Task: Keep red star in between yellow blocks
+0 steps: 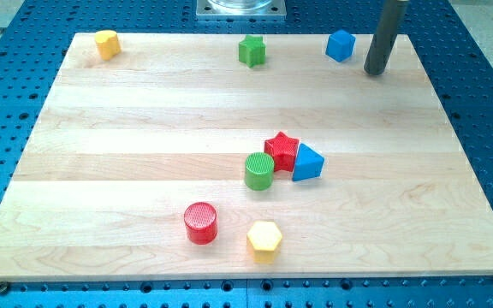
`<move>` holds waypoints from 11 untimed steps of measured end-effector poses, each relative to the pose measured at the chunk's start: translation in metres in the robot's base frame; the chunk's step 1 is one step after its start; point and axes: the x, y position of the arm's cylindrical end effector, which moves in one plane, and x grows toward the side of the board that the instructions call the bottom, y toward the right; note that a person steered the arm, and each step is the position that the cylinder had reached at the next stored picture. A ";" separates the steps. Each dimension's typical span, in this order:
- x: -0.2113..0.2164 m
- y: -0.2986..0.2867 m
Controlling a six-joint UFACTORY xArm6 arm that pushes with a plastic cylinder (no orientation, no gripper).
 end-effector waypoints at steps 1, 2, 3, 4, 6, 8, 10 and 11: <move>0.044 0.000; 0.133 -0.008; 0.190 -0.063; 0.185 -0.168; 0.176 -0.293; 0.145 -0.229; 0.144 -0.314; 0.142 -0.275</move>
